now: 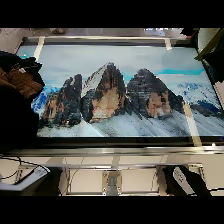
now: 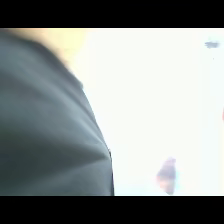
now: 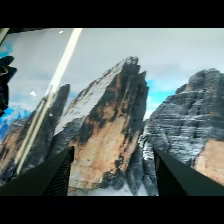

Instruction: Fold the clothes and pants, and hang the long-sleeved shirts on hangers.

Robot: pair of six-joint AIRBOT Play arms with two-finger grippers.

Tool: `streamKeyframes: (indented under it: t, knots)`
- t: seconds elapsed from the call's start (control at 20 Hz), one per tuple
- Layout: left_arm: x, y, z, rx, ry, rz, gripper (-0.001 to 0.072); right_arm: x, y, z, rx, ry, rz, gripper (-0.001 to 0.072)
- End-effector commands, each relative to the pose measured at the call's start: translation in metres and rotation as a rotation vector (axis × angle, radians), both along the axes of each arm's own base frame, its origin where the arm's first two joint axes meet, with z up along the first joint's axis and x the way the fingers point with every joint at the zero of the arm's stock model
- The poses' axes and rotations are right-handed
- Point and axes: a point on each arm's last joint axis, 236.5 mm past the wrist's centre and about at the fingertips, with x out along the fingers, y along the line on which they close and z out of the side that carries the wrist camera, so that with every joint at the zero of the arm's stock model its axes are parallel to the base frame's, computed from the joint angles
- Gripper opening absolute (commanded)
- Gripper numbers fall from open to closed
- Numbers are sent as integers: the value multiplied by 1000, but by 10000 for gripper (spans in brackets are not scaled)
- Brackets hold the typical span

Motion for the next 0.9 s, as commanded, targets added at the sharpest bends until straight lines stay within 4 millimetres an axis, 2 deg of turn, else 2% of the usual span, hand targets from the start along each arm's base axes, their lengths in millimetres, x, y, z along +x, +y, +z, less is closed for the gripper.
streamKeyframes:
  t: [0.0,0.15,0.25,0.3,0.4,0.5,0.55,0.65,0.7,0.75,0.85]
  knots:
    - [-10,-116,114,114,-296,-241,8,-5,-24,15,-122,-37,-91,543]
    - [-29,-225,158,146,-402,-437,7,-12,-55,44,-262,-109,-217,543]
    - [-43,-292,167,120,-436,-599,7,-19,-75,63,-336,-151,-301,543]
    - [-50,-325,163,106,-431,-691,8,-21,-81,67,-359,-158,-327,544]
    - [-59,-379,141,89,-377,-823,7,-24,-92,67,-392,-149,-362,543]
    - [-63,-431,99,130,-294,-932,8,-22,-101,63,-411,-131,-385,543]
    - [-63,-455,72,173,-245,-976,8,-20,-104,61,-414,-121,-390,544]
    - [-53,-491,21,252,-153,-1025,8,-13,-107,51,-409,-87,-383,544]
    - [-42,-502,3,249,-119,-1014,9,-9,-109,43,-404,-56,-374,543]
    - [-28,-507,-8,217,-96,-981,67,-5,-110,31,-398,-9,-360,543]
    - [-5,-507,-22,163,-68,-920,615,2,-113,7,-385,81,-333,543]
